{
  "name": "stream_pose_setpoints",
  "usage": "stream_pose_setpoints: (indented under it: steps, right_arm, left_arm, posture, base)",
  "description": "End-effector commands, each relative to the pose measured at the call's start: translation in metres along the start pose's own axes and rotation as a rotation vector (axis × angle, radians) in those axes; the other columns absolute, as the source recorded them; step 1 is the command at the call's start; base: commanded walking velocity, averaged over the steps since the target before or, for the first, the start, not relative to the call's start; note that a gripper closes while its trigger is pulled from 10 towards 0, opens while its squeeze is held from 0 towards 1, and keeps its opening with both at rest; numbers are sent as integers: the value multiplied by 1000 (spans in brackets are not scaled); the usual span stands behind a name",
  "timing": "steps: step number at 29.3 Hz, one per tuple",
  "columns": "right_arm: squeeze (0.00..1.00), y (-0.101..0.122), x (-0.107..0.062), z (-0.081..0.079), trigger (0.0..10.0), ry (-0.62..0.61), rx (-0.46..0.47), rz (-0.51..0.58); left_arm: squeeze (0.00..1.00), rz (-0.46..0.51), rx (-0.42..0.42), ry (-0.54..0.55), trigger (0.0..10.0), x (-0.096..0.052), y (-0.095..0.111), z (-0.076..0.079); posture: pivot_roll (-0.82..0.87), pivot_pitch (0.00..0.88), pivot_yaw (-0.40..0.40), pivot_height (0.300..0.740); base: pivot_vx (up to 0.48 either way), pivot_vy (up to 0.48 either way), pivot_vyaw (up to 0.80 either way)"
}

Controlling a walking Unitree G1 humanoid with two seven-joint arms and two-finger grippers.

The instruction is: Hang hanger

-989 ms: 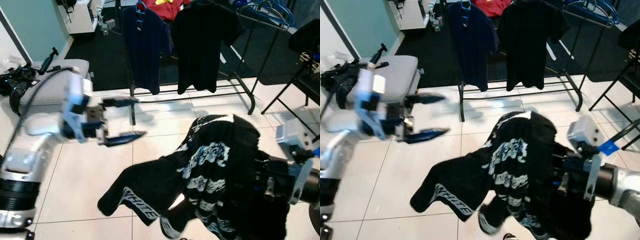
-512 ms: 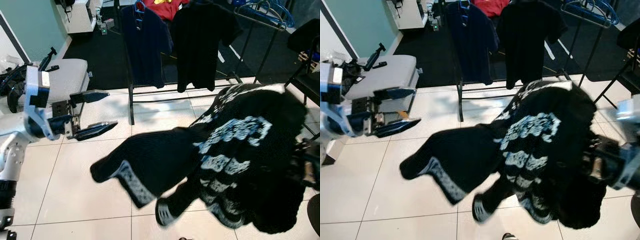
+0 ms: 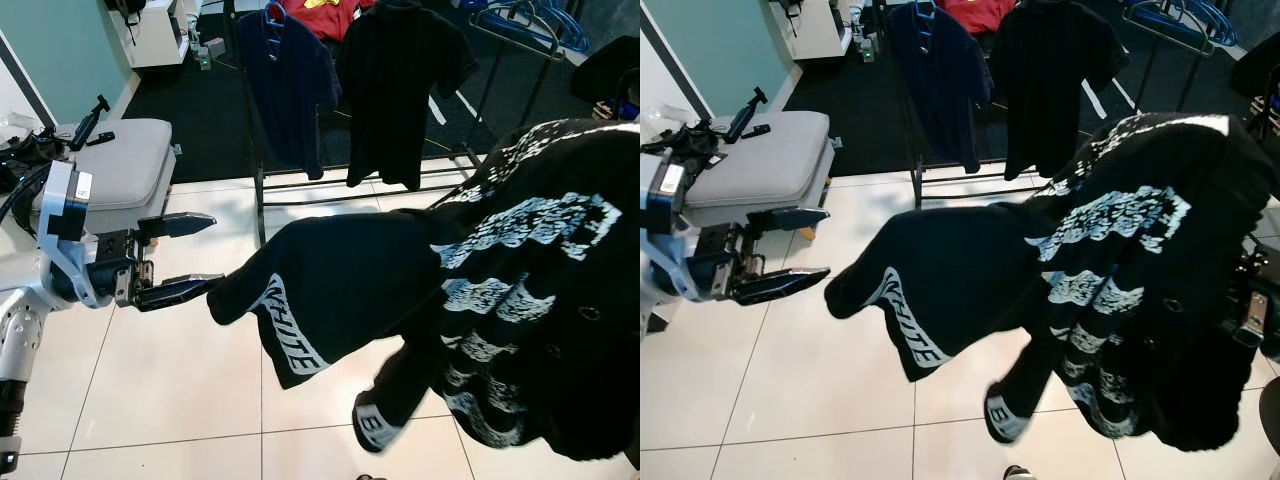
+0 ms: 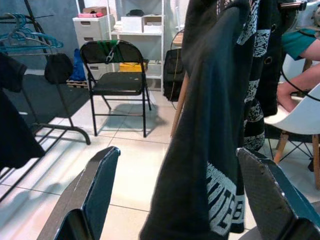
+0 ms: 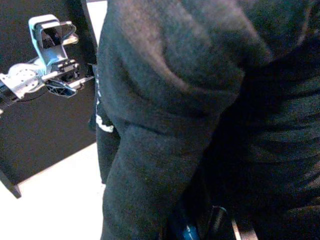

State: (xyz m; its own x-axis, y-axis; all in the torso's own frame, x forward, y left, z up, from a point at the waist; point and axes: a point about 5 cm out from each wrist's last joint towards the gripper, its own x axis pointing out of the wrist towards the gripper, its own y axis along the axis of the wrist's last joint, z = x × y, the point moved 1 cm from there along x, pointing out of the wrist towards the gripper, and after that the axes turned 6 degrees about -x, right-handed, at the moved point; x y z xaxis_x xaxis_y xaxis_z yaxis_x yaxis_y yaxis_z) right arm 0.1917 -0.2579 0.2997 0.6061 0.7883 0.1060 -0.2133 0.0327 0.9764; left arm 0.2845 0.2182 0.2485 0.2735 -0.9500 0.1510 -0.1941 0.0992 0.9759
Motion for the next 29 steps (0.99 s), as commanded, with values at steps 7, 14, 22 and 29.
stream_pose_setpoints:
  steps: [7, 14, 22, 29]
  right_arm:
    - [0, 7, 4, -4, 0, 35, -6, 34]
    - [0, 4, 7, -6, 0, 46, 10, 31]
    - [0, 1, 10, -8, 0, 54, 26, 35]
    - [0, 1, 11, -9, 0, 58, 31, 37]
  left_arm:
    - [0, 12, -81, -134, 10000, 41, -28, 27]
    - [0, 22, -43, -79, 10000, 66, -35, 25]
    - [0, 26, -13, -10, 0, 66, -31, 15]
    - [0, 22, 17, 46, 0, 60, -28, 9]
  posture:
    - [-98, 161, 39, 740]
    - [-99, 162, 40, 740]
    - [-99, 162, 40, 740]
    - [-93, 166, 40, 740]
  base:
    - [0, 0, 0]
    - [0, 0, 0]
    - [0, 0, 0]
    - [0, 0, 0]
